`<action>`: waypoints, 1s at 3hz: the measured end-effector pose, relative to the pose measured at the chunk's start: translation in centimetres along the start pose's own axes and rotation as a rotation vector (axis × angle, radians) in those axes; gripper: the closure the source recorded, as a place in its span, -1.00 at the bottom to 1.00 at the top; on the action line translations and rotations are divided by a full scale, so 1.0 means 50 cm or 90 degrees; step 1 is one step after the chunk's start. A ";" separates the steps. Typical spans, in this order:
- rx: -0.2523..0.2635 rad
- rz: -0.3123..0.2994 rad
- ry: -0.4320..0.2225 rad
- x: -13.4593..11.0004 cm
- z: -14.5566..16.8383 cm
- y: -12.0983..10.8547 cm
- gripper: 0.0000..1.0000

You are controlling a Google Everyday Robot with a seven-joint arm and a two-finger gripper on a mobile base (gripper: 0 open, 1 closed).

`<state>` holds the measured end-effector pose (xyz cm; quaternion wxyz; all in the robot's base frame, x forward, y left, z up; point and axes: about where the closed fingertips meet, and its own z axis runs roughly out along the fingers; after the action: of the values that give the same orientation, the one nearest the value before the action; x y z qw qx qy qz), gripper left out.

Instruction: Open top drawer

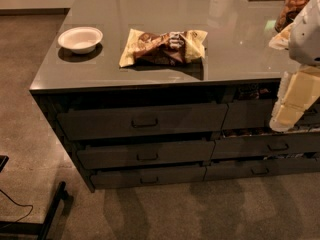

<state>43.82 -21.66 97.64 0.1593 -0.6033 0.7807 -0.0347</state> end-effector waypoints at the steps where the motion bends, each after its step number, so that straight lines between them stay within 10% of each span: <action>1: 0.000 0.000 0.000 0.000 0.000 0.000 -1.00; 3: -0.009 -0.024 -0.076 -0.045 0.135 0.012 -1.00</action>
Offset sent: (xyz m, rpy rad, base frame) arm 0.0203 0.0213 -0.0568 0.0823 -0.0128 0.0654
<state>45.71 -18.44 91.57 0.2008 -0.6200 0.7585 0.0039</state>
